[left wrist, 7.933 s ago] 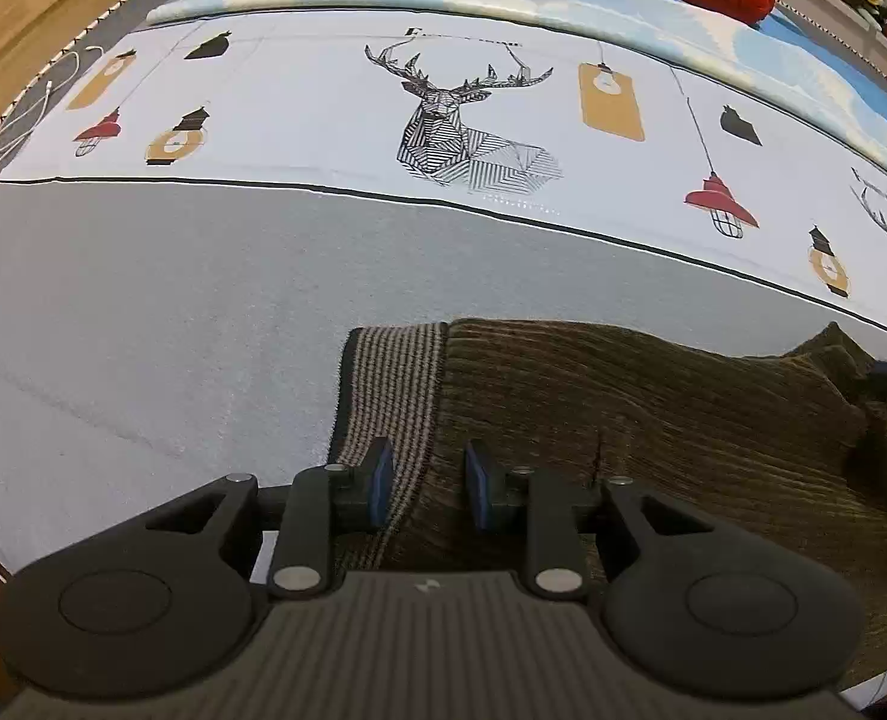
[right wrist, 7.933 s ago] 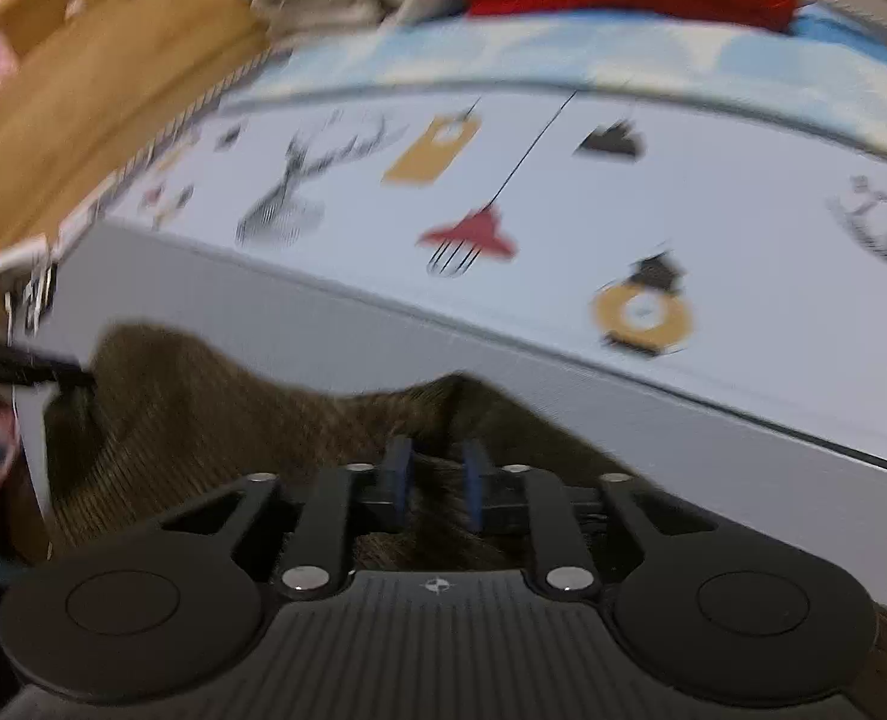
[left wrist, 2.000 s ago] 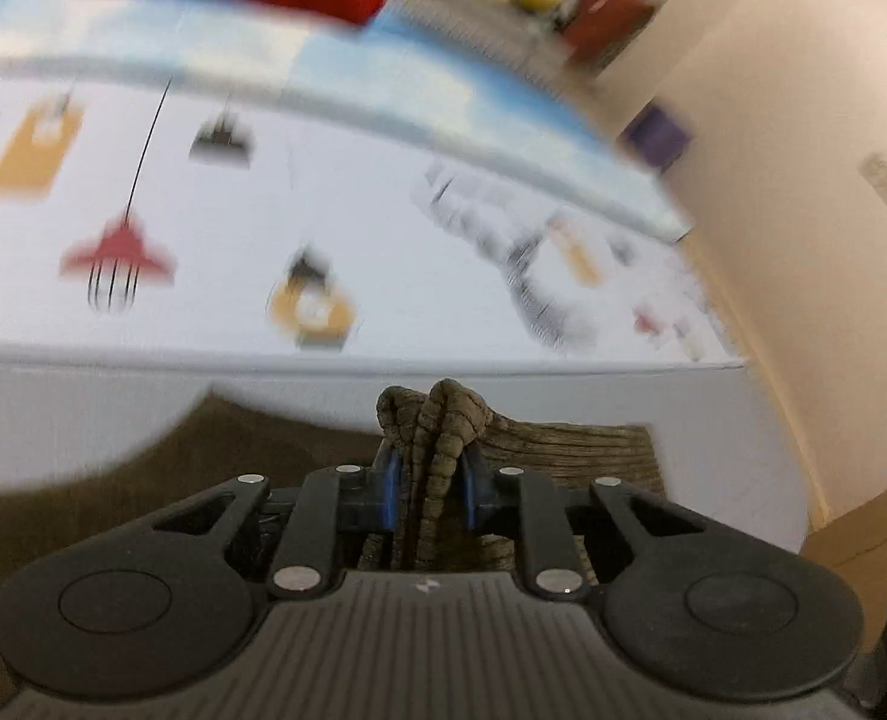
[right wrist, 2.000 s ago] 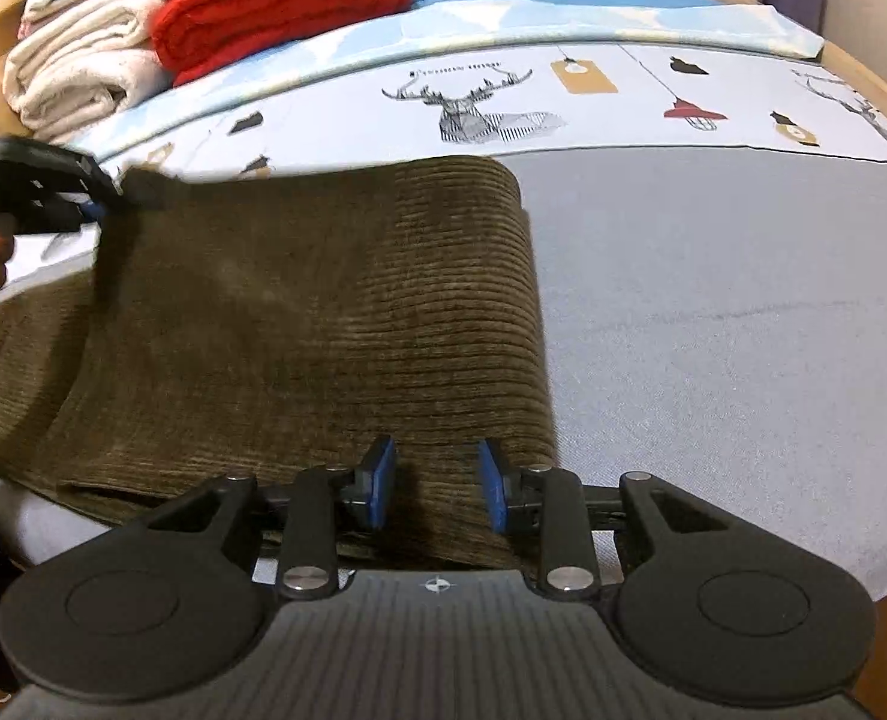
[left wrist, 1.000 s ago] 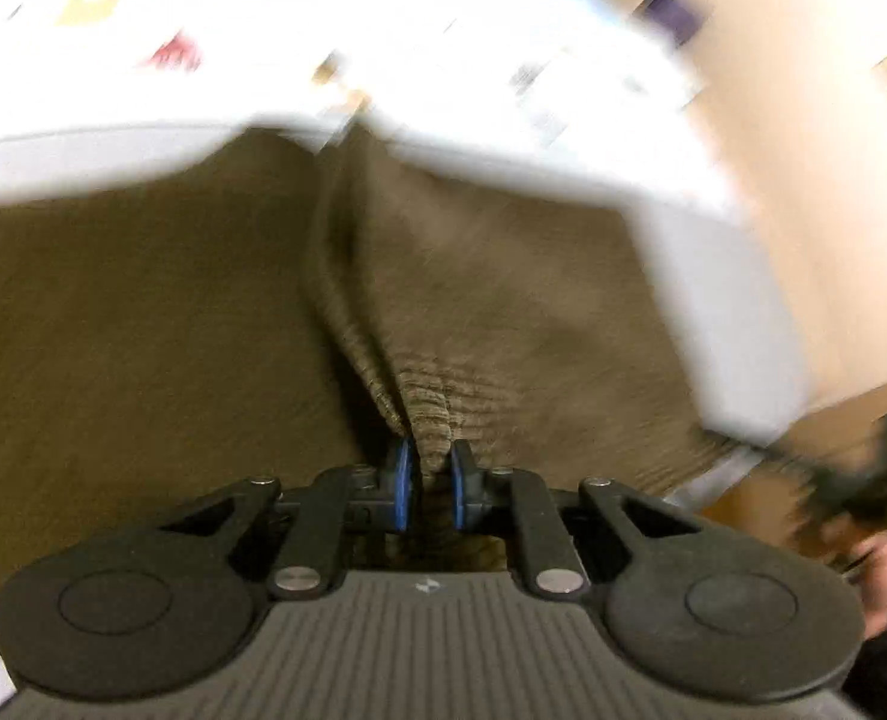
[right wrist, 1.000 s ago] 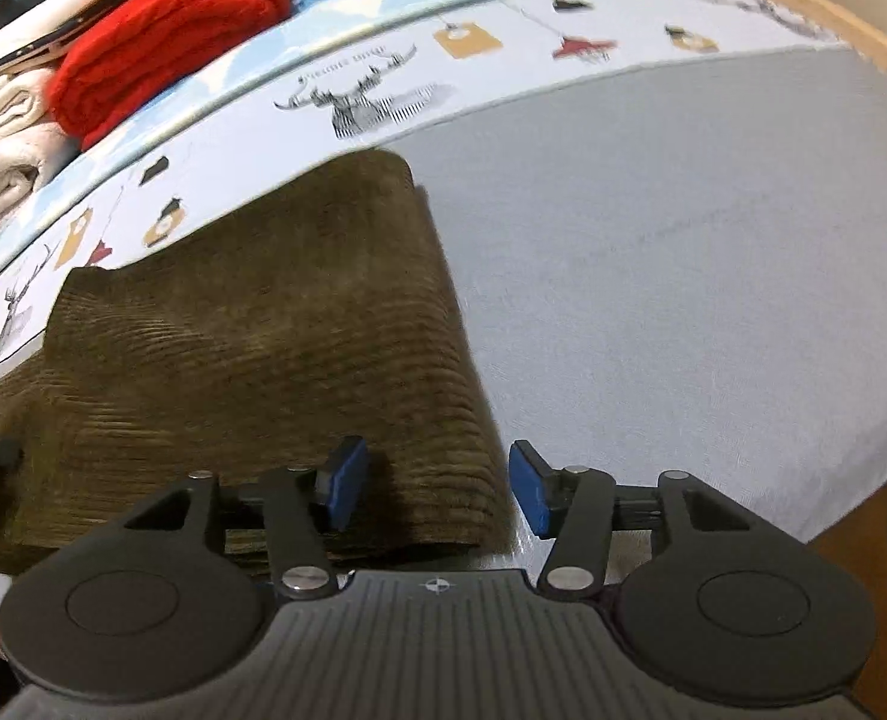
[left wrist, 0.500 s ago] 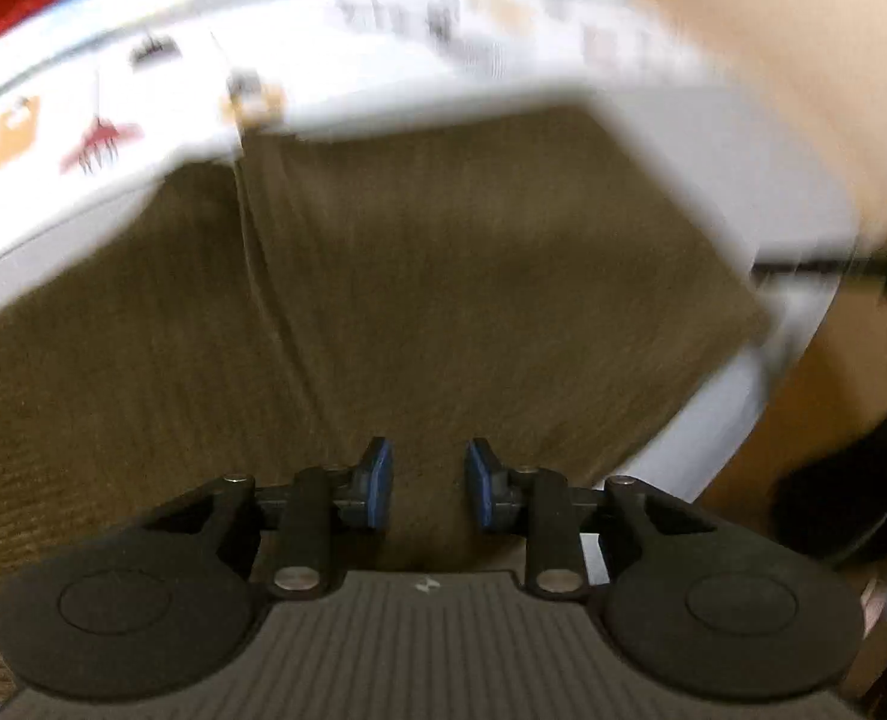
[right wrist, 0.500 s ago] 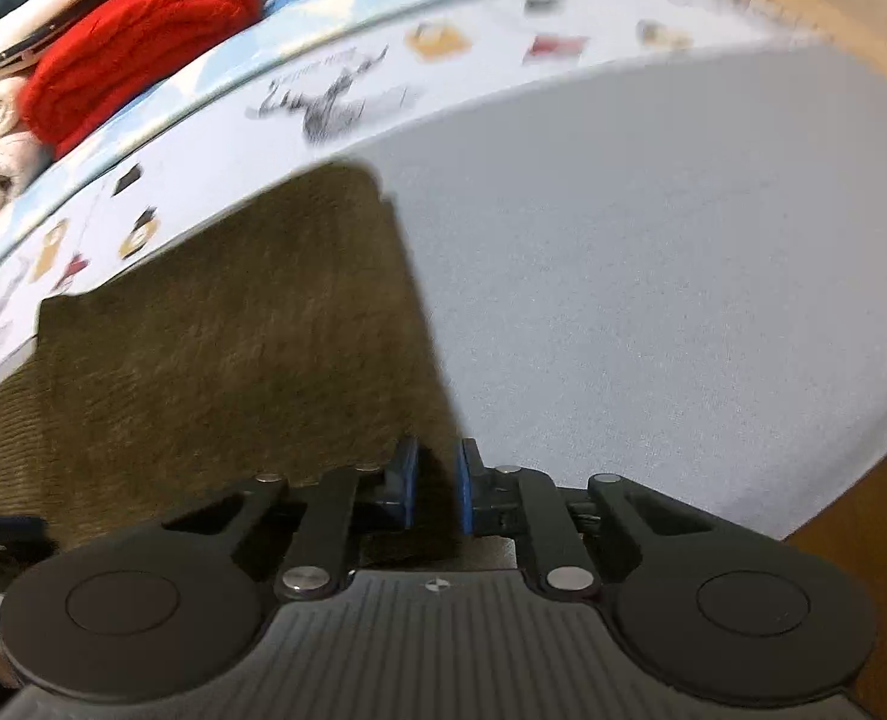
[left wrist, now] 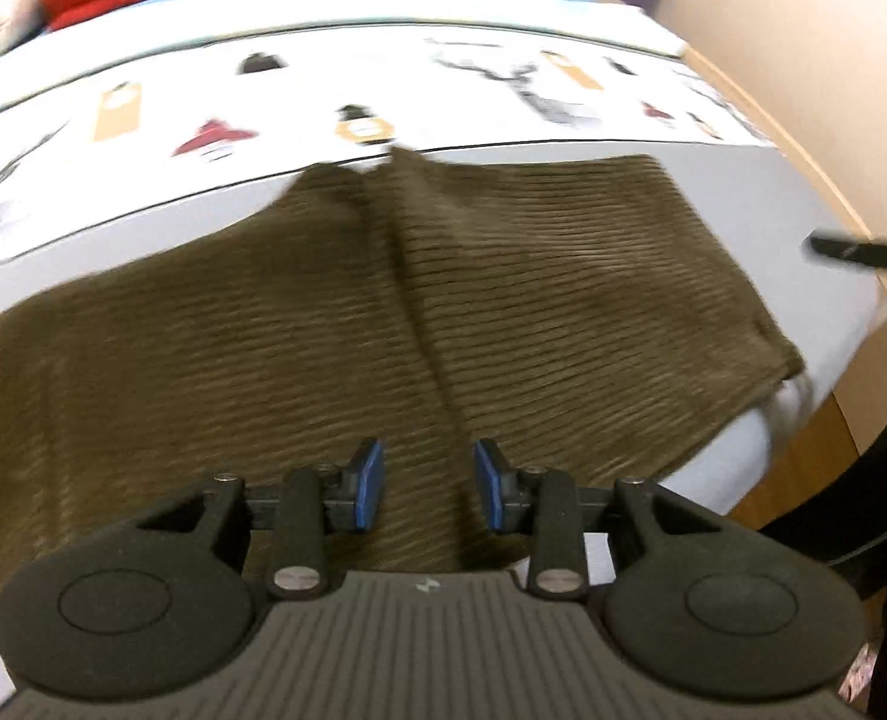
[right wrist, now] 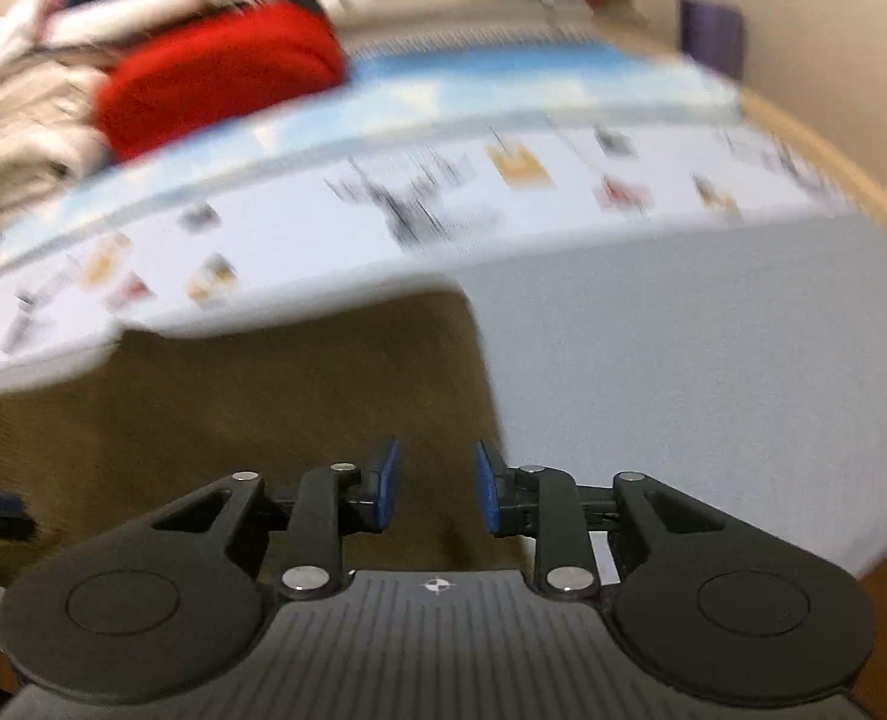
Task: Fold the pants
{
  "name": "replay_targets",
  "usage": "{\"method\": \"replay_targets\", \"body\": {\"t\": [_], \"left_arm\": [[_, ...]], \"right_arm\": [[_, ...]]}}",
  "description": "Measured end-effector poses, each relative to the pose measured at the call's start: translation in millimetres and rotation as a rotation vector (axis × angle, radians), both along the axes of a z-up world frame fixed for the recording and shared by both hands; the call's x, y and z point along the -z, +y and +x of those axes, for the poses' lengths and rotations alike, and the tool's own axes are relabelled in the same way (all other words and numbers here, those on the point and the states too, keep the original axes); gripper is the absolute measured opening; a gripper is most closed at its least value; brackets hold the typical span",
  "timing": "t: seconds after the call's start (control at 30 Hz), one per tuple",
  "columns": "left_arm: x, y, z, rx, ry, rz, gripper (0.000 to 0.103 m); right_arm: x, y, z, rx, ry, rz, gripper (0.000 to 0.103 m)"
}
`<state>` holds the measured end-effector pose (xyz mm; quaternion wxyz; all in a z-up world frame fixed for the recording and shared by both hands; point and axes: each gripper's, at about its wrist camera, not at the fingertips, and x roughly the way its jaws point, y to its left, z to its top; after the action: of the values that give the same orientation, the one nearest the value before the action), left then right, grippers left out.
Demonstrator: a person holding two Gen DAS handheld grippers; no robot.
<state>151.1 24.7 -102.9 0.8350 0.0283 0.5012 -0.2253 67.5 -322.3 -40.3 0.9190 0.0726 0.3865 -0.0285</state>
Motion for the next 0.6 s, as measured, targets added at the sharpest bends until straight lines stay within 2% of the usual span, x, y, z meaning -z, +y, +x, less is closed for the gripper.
{"method": "replay_targets", "body": {"t": [0.07,0.17,0.23,0.3,0.33,0.43,0.6], "left_arm": [[-3,17,-2,-0.034,-0.008,0.001,0.037],[-6,43,-6,-0.085,-0.014,-0.005,0.038],[-9,59,-11,-0.12,-0.017,-0.004,0.04],[-12,80,-16,-0.161,-0.02,-0.007,0.042],[-13,92,-18,-0.191,-0.015,-0.02,0.046],[-14,142,-23,-0.342,0.038,-0.146,0.058],[2,242,-33,-0.703,0.143,-0.334,0.062]], "right_arm": [[-21,12,-3,-0.058,-0.098,-0.011,0.048],[-41,32,-7,-0.132,-0.236,-0.055,0.063],[-39,40,-10,-0.144,-0.271,-0.072,0.063],[-32,49,-3,-0.125,-0.251,-0.049,0.063],[-30,54,-1,-0.117,-0.246,-0.025,0.063],[-23,71,4,-0.123,-0.22,-0.004,0.063],[-22,93,3,-0.18,-0.223,-0.011,0.063]]}}
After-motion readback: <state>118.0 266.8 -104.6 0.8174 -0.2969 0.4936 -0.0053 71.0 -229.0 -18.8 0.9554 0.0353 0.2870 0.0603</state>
